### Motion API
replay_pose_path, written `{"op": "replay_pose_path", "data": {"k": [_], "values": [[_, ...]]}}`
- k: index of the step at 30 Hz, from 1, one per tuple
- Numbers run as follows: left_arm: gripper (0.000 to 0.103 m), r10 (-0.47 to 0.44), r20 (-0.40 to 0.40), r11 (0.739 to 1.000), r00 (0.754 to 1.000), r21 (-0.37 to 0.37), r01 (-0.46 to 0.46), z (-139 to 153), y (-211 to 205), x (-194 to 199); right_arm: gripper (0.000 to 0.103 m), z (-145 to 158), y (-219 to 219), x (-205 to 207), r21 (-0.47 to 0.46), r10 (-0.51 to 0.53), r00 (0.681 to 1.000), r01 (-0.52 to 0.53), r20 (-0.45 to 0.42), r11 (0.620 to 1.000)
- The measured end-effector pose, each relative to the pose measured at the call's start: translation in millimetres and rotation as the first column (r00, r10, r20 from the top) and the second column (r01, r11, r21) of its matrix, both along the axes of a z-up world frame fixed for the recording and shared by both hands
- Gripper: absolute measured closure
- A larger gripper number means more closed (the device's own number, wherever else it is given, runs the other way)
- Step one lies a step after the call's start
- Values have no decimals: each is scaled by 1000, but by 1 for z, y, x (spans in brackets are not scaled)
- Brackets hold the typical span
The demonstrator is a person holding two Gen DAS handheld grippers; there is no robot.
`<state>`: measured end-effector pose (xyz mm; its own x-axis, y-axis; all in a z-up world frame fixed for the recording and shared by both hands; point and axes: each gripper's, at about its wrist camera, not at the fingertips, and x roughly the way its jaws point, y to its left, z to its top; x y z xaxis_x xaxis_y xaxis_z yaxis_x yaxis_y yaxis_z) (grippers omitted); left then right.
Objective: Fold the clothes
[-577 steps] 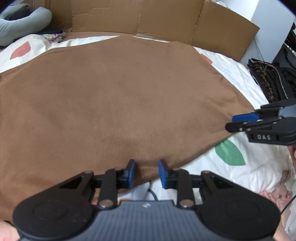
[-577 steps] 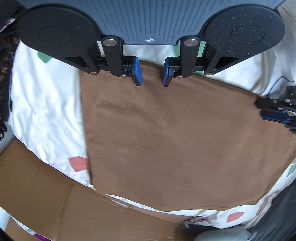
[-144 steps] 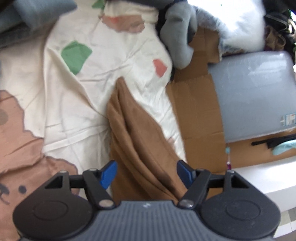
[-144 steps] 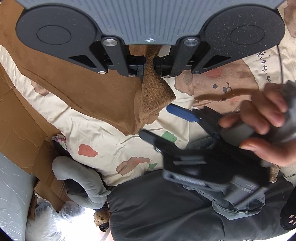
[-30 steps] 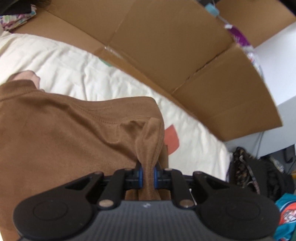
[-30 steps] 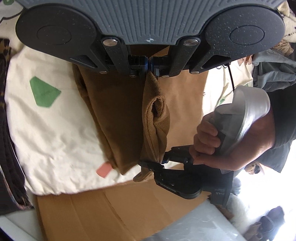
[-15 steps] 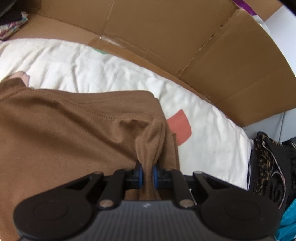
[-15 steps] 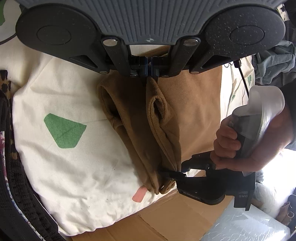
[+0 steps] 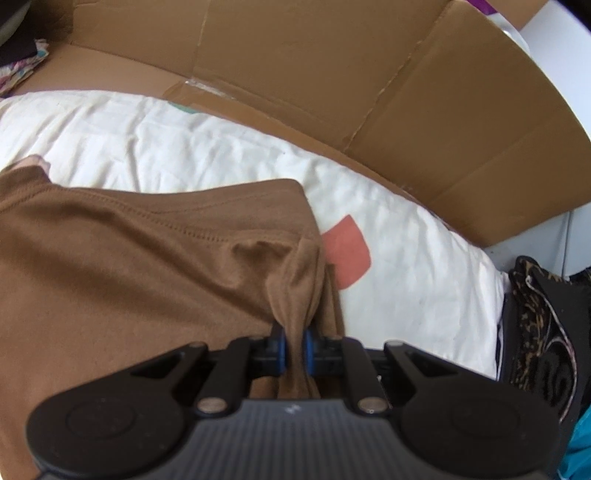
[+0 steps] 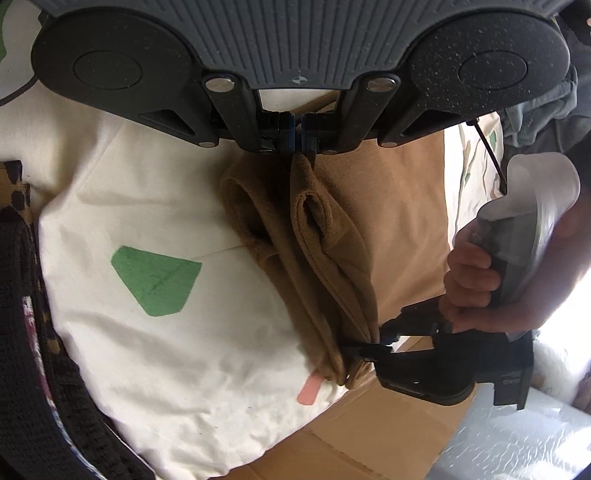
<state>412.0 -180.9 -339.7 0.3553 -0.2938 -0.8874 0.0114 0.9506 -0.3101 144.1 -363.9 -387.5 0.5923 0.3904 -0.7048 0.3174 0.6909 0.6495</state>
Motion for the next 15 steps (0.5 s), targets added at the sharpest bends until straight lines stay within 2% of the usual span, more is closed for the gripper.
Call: {"op": "replay_pose_path", "data": {"k": [10,12,14,15], "values": [[91,-22,-13,1000,1000,18,23,-6,-9,5,102,-5,-6,-3,-9,-32,999,32,-16,999],[84,-37,-15,999,999,-3,37,-4,-7,5,101,-2,-7,-2,-14,-34,999,34,-24,999],[69,-49,-19,997,999,-59,48,-1,-4,4,100,2,-9,0,-28,-37,999,36,-30,999],[68,-52,-23,995,998,-84,50,0,-3,3,99,5,-9,0,-39,-38,999,36,-29,999]]}}
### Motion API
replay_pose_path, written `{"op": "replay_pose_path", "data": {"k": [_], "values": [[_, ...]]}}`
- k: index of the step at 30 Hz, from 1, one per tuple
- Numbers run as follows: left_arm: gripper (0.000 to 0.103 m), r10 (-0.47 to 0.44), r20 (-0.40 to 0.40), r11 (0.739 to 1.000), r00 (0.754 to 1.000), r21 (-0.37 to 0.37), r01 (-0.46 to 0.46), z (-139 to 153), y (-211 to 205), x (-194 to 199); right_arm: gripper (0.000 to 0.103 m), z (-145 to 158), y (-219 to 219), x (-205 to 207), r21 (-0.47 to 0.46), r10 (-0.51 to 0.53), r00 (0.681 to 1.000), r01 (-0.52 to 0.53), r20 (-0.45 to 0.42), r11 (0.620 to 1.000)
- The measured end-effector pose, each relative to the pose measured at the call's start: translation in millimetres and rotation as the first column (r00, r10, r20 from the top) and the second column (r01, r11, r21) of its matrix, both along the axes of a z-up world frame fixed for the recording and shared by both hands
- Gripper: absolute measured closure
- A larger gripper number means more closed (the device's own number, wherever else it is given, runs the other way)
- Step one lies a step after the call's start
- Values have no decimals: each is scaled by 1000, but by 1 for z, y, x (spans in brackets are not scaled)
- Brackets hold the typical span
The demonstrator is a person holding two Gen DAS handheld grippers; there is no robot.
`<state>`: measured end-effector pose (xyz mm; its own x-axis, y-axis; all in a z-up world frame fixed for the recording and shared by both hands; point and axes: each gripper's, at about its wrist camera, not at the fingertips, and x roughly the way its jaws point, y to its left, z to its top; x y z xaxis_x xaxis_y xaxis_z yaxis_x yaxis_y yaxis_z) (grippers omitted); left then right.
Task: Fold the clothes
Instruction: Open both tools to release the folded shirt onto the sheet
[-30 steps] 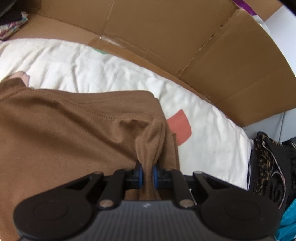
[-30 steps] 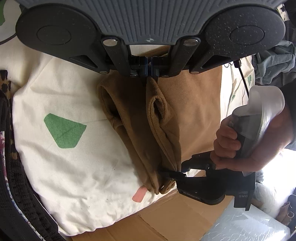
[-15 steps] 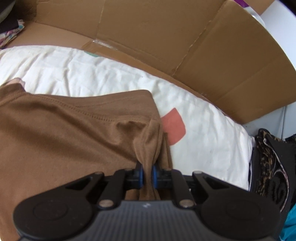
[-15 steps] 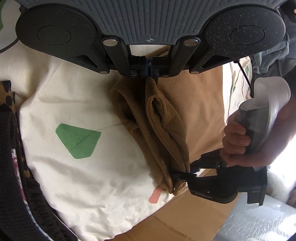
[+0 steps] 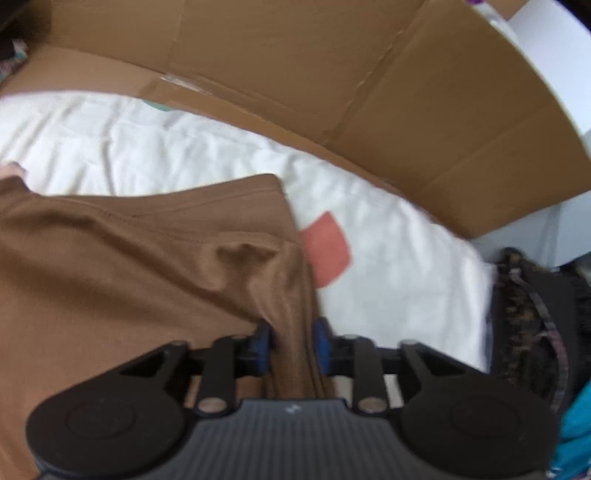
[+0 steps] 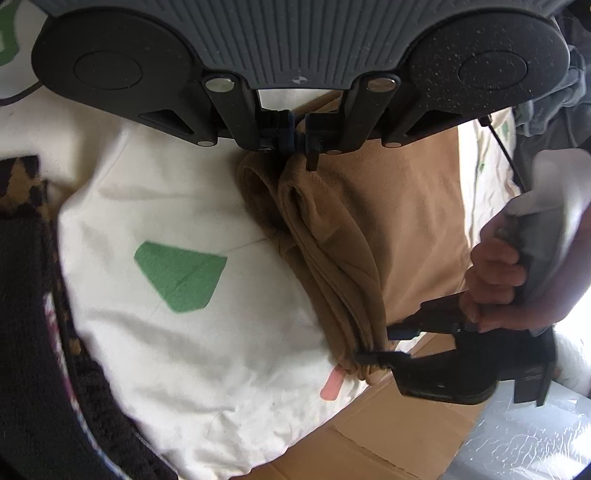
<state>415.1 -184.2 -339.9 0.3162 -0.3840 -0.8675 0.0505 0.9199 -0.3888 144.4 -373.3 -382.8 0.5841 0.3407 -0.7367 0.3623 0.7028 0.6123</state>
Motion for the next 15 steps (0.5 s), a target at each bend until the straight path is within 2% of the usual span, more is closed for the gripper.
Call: {"op": "replay_pose_path", "data": {"k": [3,9,15], "values": [[67,-35,32,999,999,-8,35,8,3,-6,98,8,-2,1,-22,-1,1000,1,10,1000],[68,-83,109,995,991,-37,88,26,23,-24,100,11,-15,-1,-6,-46,998,47,30,999],[70,-158,129,987,979,41,154,24,32,-30,101,11,-16,-2,-21,-50,998,51,30,998]]}}
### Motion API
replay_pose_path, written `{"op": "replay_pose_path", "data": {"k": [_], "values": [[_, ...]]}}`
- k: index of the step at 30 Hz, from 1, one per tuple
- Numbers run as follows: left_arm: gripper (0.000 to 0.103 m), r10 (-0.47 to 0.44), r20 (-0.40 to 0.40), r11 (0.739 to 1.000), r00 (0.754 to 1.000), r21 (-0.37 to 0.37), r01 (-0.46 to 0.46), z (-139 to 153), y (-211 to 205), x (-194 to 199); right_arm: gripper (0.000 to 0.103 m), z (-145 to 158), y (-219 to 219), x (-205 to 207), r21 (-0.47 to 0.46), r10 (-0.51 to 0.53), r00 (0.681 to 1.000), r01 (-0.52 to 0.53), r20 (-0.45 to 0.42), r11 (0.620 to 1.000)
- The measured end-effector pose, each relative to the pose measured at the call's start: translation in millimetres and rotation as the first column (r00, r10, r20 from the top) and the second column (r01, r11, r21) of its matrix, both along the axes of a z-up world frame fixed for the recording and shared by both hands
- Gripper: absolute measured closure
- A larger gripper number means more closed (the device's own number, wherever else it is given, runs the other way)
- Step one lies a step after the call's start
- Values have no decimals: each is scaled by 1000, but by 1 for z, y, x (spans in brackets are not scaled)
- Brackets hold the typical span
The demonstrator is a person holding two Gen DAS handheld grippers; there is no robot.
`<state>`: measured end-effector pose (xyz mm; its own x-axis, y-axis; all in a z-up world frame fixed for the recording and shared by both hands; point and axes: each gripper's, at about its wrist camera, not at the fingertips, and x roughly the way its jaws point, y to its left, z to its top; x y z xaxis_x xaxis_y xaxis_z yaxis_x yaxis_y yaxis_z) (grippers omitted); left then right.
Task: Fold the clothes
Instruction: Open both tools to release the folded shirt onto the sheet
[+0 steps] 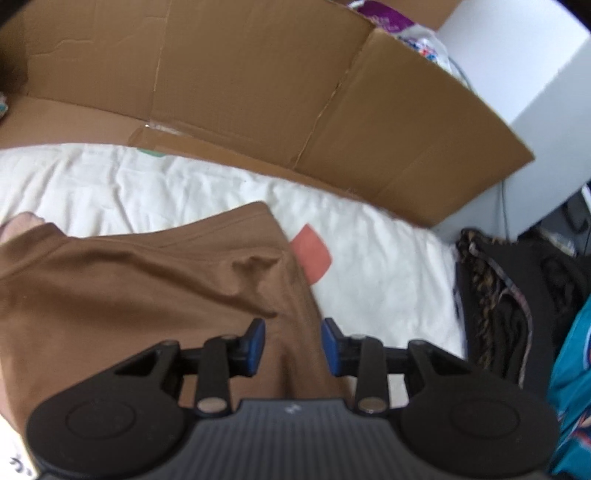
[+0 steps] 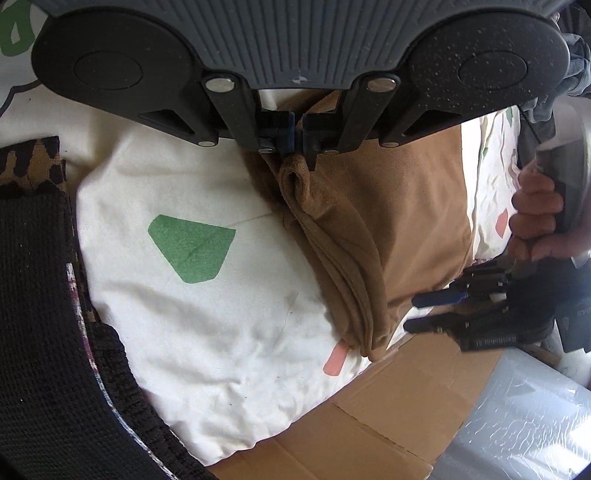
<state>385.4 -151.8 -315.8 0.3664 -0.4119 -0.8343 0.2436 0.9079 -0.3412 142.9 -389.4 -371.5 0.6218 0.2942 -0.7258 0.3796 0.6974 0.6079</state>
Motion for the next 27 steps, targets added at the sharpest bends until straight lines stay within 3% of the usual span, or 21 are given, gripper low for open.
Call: {"op": "replay_pose_path", "data": {"k": [9,14,22,27], "values": [[77,-101,-4,992,995,71,101,-34,-14,-9,102,-2,-1,-3,0,-27,1000,27,-10,1000],[77,-115,20,991,993,68,113,-44,-25,-4,102,-5,-3,-3,18,-43,999,44,-27,999],[80,-211,75,970,975,135,200,-47,-52,10,102,7,-1,-3,-31,-32,999,30,-44,999],[80,-267,71,955,961,152,255,-32,-49,16,98,24,-3,-7,-65,-6,998,1,-70,998]]}}
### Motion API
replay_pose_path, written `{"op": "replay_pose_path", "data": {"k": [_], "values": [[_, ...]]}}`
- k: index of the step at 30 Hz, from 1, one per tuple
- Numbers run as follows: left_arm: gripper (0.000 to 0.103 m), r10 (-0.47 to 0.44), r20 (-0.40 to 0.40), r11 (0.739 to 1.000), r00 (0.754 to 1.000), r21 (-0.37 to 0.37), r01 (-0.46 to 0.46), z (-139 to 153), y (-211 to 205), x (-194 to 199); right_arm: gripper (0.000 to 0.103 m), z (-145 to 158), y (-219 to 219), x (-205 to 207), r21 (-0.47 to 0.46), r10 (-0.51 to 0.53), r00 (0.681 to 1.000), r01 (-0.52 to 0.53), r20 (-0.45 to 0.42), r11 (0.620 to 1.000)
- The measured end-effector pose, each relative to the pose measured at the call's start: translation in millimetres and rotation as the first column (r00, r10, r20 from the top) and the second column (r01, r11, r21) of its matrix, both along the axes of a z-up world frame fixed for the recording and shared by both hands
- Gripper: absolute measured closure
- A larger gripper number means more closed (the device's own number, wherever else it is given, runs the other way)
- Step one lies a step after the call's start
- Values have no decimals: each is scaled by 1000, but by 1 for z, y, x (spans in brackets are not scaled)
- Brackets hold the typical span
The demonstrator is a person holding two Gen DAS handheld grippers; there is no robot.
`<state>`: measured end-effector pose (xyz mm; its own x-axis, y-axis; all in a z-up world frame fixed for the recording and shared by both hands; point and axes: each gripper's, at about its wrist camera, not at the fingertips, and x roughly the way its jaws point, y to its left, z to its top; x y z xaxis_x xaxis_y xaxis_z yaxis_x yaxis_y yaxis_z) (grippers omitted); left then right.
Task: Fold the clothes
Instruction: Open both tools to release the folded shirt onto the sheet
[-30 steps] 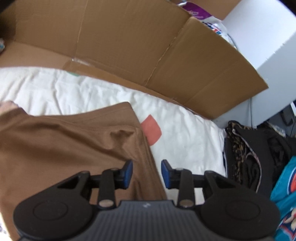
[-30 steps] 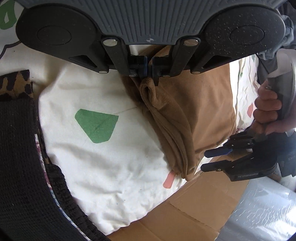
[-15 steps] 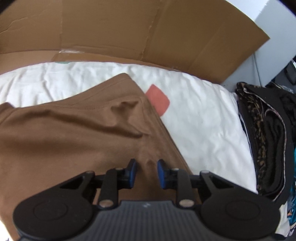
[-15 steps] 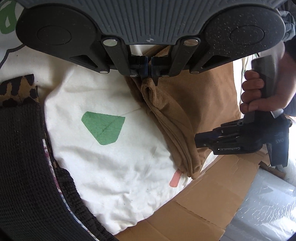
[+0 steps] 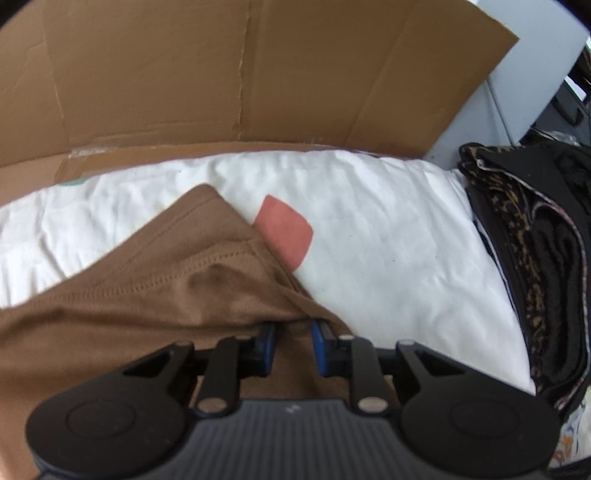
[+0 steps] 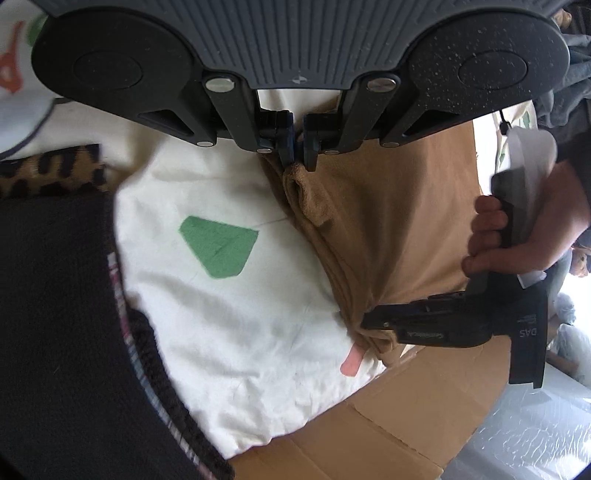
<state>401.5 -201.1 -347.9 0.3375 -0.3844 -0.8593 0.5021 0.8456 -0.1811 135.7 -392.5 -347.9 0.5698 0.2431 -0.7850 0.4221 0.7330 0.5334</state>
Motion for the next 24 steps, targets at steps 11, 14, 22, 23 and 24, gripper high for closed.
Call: {"op": "replay_pose_path", "data": {"k": [11,14,22,23,24], "values": [[85,35,52,999,998,-2,-35,18,21,17,80,14,0,20,-83,27,998,-23,51,996],[90,20,40,1000,999,11,-20,8,14,21,81,7,5,34,-111,65,997,-60,42,992],[96,35,3,998,999,45,-35,-9,-4,31,95,-9,5,36,-126,95,995,-97,-20,987],[96,40,-1,998,999,44,-40,-11,-5,33,95,-11,4,35,-128,95,995,-98,-28,987],[96,44,-7,998,999,40,-44,-11,-5,35,95,-12,3,33,-124,92,995,-95,-32,988]]}}
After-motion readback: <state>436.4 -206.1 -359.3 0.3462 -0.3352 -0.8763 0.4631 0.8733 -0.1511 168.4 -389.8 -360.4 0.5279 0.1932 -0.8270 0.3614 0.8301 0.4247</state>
